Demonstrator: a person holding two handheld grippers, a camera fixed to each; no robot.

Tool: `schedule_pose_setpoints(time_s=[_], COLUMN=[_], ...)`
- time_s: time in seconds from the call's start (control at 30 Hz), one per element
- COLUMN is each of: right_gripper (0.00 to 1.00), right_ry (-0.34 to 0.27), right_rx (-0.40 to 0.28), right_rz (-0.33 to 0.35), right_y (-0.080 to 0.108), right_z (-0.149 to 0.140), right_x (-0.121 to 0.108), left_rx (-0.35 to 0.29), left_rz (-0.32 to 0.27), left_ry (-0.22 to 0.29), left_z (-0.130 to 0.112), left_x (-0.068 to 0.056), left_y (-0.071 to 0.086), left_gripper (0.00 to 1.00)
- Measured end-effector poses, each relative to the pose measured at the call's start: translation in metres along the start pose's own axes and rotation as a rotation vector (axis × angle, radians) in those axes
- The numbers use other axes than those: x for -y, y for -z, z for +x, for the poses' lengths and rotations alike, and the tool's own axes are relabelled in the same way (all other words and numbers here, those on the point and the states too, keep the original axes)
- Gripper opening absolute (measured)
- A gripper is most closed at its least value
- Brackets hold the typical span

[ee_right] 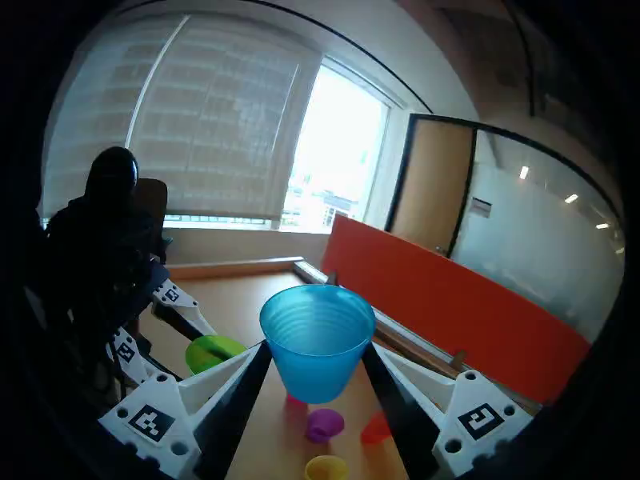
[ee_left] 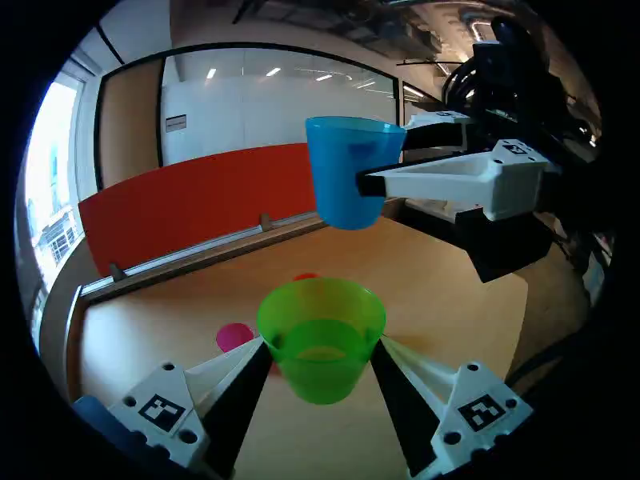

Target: Pour water

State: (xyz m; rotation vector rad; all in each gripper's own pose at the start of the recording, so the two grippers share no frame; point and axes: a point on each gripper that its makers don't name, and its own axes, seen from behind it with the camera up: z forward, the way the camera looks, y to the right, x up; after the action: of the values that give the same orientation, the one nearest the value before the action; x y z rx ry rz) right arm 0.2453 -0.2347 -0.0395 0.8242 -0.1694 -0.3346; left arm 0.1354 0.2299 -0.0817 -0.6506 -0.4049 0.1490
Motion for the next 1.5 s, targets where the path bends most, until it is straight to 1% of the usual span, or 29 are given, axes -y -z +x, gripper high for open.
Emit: schedule_pose_setpoints(time_s=[0.17,0.27,0.5,0.6,0.77,0.97,1.17,1.5], right_gripper=[0.86,0.86,0.86,0.86,0.86,0.86,0.86,0.86], right_ry=[-0.003,-0.010,-0.026,-0.031,-0.037,-0.049,-0.054,-0.060], right_rx=[0.015,0.023,0.043,0.052,0.069,0.085,0.101,0.119], right_rz=[-0.011,-0.018,-0.037,-0.045,-0.054,-0.062,-0.061,-0.067], right_y=[0.001,0.002,0.002,0.000,-0.002,-0.004,-0.009,-0.014], right_z=[-0.006,-0.009,-0.016,-0.018,-0.022,-0.028,-0.035,-0.042], right_x=[-0.002,-0.004,-0.010,-0.013,-0.018,-0.023,-0.026,-0.029], left_rx=[-0.009,-0.010,-0.004,0.004,0.004,0.028,0.066,0.116], left_rz=[-0.001,0.003,0.008,0.005,-0.019,-0.023,-0.040,-0.044], left_ry=[0.007,0.013,-0.001,-0.008,-0.010,-0.025,-0.042,-0.032], left_z=[-0.009,-0.017,-0.038,-0.048,-0.062,-0.086,-0.112,-0.144], left_x=[0.005,0.010,0.019,0.021,0.019,0.021,0.023,0.030], left_y=[-0.006,-0.012,-0.027,-0.036,-0.051,-0.069,-0.086,-0.108], left_gripper=[0.81,0.81,0.81,0.81,0.81,0.81,0.81,0.81])
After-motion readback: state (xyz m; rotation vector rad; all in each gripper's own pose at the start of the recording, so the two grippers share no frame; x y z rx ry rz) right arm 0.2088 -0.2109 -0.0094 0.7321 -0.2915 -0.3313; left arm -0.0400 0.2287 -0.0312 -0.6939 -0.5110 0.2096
